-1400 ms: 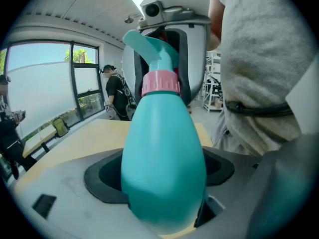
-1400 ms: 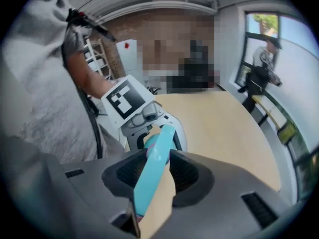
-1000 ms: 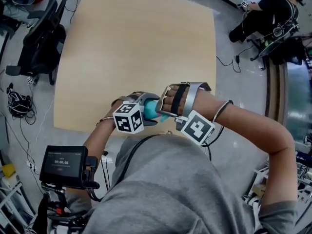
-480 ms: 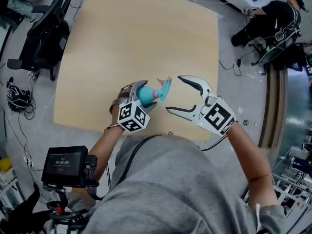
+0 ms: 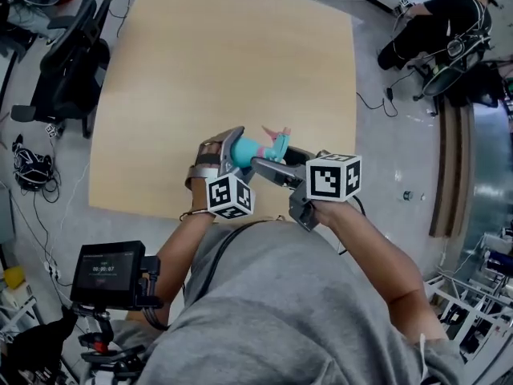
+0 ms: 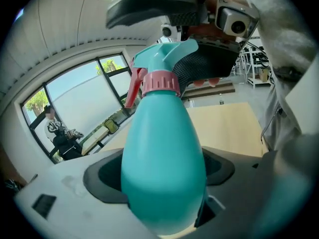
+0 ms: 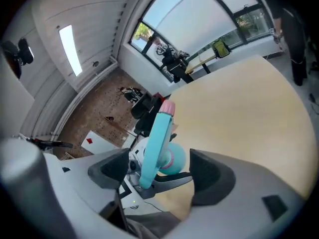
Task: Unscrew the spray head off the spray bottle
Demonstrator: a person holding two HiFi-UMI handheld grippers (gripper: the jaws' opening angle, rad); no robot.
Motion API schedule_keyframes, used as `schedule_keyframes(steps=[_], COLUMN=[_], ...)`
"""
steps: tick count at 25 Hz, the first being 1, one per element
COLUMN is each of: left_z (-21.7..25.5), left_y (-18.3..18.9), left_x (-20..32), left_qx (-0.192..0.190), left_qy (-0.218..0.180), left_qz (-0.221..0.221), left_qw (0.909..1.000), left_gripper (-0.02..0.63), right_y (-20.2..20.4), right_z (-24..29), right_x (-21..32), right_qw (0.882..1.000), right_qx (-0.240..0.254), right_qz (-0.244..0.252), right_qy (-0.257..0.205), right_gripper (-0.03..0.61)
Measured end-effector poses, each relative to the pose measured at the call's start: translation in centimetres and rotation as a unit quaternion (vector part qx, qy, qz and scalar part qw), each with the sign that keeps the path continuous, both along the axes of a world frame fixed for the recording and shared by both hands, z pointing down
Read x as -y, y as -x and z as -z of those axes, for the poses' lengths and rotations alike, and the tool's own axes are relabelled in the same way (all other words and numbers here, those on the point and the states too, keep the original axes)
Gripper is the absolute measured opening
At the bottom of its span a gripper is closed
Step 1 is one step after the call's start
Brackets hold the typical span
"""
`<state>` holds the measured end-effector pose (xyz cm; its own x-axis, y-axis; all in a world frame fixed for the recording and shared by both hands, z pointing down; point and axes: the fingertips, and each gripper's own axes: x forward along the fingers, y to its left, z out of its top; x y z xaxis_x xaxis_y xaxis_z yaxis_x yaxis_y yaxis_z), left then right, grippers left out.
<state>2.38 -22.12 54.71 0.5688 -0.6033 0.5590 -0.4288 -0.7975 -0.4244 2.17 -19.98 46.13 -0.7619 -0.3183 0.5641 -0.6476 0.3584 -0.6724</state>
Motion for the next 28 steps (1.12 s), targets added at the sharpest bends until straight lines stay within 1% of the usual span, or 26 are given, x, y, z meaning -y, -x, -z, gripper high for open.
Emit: schedule_keyframes(steps=[1, 2, 4, 6, 7, 8, 9, 10, 11, 12, 13, 14, 15, 16, 18, 19, 20, 21, 23, 24, 25, 27, 28], left_z=[0.1, 0.0, -0.3, -0.5, -0.6, -0.7, -0.8, -0.8, -0.7, -0.5, -0.1, 0.3, 0.7, 0.8, 0.6, 0.4, 0.1, 0.0, -0.3, -0.4, -0.4, -0.5, -0.6], left_y=[-0.2, -0.2, -0.2, -0.1, -0.2, -0.3, -0.5, -0.8, -1.2, -1.6, -1.9, -2.1, -2.2, -2.2, -2.3, -2.4, -2.5, -2.6, -2.8, -3.0, -3.2, -3.4, -3.4], left_x=[-0.1, -0.1, -0.2, -0.4, -0.7, -1.1, -1.6, -2.4, -3.3, -4.3, -5.3, -6.3, -7.2, -7.9, -9.0, -9.4, -9.6, -9.7, -9.7, -9.6, -9.5, -9.2, -9.1], left_qx=[0.001, 0.001, -0.003, -0.017, -0.028, -0.043, -0.061, -0.082, -0.106, -0.129, -0.148, -0.159, -0.161, -0.153, -0.128, -0.118, -0.112, -0.11, -0.115, -0.121, -0.128, -0.145, -0.152], left_qy=[-0.002, -0.002, 0.005, 0.017, 0.026, 0.039, 0.056, 0.078, 0.101, 0.124, 0.139, 0.146, 0.144, 0.137, 0.125, 0.123, 0.122, 0.122, 0.125, 0.128, 0.133, 0.146, 0.153], left_qz=[-0.002, -0.001, 0.0, -0.008, -0.017, -0.031, -0.05, -0.073, -0.102, -0.134, -0.169, -0.203, -0.234, -0.261, -0.302, -0.314, -0.321, -0.325, -0.326, -0.323, -0.318, -0.309, -0.305], left_qw=[1.0, 1.0, 1.0, 0.9997, 0.9991, 0.9978, 0.9953, 0.9909, 0.984, 0.9747, 0.9644, 0.9551, 0.9481, 0.9431, 0.9364, 0.9341, 0.9323, 0.9311, 0.93, 0.9299, 0.9298, 0.9285, 0.9276], left_gripper=[0.41, 0.41, 0.41, 0.41, 0.41, 0.41, 0.41, 0.41, 0.41, 0.41, 0.41, 0.41, 0.41, 0.41, 0.41, 0.41, 0.41, 0.41, 0.41, 0.41, 0.41, 0.41, 0.41], right_y=[0.1, 0.0, 0.0, 0.4, 0.7, 1.1, 1.5, 1.9, 2.3, 2.7, 3.1, 3.2, 3.3, 3.1, 2.4, 2.0, 1.7, 1.6, 1.5, 1.4, 1.4, 1.4, 1.1], right_z=[-0.5, -0.9, -1.3, -1.2, -1.1, -0.9, -0.8, -0.6, -0.3, -0.1, 0.2, 0.4, 0.6, 0.7, 0.4, 0.1, -0.1, -0.3, -0.4, -0.5, -0.6, -0.9, -1.2], right_x=[-0.2, -0.2, -0.3, -0.5, -0.7, -0.9, -1.3, -1.8, -2.3, -3.0, -3.8, -4.6, -5.5, -6.4, -7.8, -8.3, -8.5, -8.7, -8.9, -8.8, -8.7, -8.4, -8.3], right_qw=[1.0, 0.999, 0.996, 0.991, 0.987, 0.98, 0.969, 0.953, 0.932, 0.906, 0.876, 0.841, 0.797, 0.745, 0.624, 0.568, 0.522, 0.487, 0.433, 0.402, 0.369, 0.308, 0.276], right_qx=[-0.021, -0.044, -0.075, -0.098, -0.112, -0.129, -0.148, -0.168, -0.186, -0.201, -0.211, -0.219, -0.227, -0.236, -0.257, -0.266, -0.273, -0.277, -0.277, -0.277, -0.278, -0.278, -0.28], right_qz=[0.012, 0.023, 0.041, 0.068, 0.09, 0.119, 0.155, 0.197, 0.247, 0.3, 0.356, 0.413, 0.471, 0.528, 0.625, 0.659, 0.684, 0.702, 0.725, 0.734, 0.738, 0.739, 0.744], right_qy=[-0.004, -0.013, -0.033, -0.055, -0.074, -0.098, -0.127, -0.158, -0.189, -0.219, -0.246, -0.273, -0.302, -0.334, -0.393, -0.415, -0.43, -0.44, -0.458, -0.472, -0.491, -0.531, -0.54], right_gripper=[0.336, 0.143, 0.137, 0.135, 0.135, 0.135, 0.135, 0.134, 0.135, 0.134, 0.134, 0.135, 0.134, 0.135, 0.135, 0.135, 0.135, 0.135, 0.135, 0.135, 0.135, 0.135, 0.135])
